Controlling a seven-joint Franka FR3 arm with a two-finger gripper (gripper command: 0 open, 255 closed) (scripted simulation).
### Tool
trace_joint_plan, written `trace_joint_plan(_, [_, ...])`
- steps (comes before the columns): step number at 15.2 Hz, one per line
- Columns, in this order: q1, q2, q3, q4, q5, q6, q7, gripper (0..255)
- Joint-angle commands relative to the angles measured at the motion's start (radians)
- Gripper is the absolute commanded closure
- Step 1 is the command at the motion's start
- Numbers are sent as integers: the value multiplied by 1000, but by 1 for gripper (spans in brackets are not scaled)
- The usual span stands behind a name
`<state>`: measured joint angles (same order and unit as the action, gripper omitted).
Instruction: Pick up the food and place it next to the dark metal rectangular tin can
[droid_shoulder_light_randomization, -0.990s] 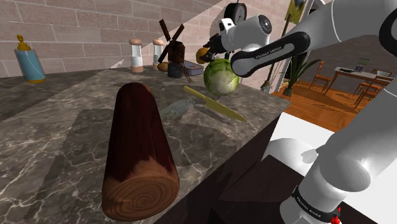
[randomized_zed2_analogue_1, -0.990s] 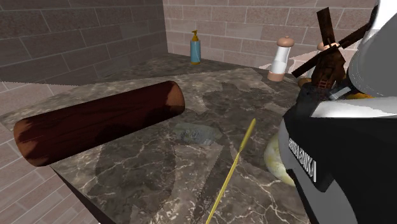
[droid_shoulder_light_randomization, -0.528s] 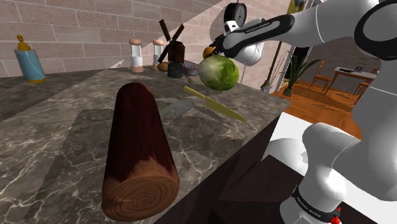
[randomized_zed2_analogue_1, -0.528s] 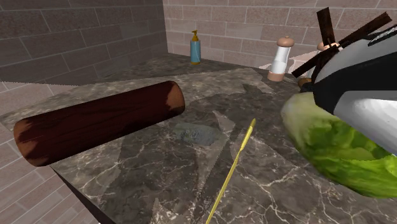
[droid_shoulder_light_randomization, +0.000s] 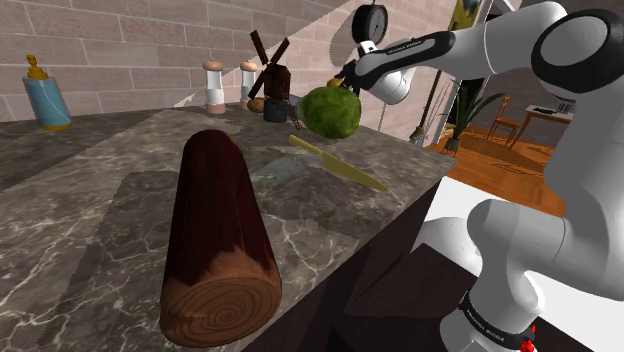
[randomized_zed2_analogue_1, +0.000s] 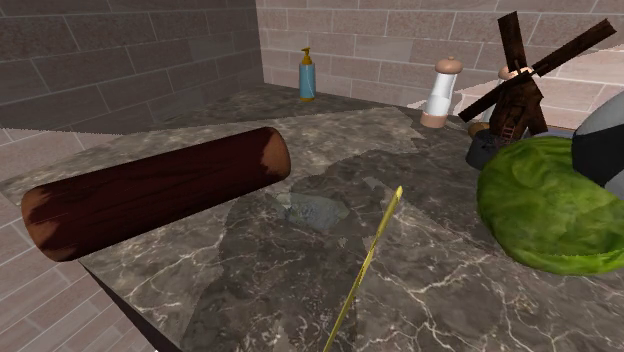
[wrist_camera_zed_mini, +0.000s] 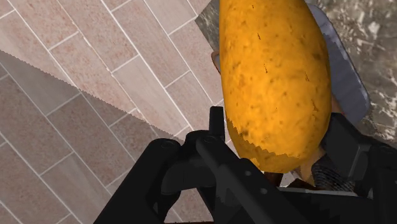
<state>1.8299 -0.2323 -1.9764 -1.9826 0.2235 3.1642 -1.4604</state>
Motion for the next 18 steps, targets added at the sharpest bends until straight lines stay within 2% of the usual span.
trace_joint_plan(1, [26, -17, -26, -11, -11, 23, -2, 255])
trace_joint_plan(18, [175, -153, -164, -101, -44, 225, -55, 255])
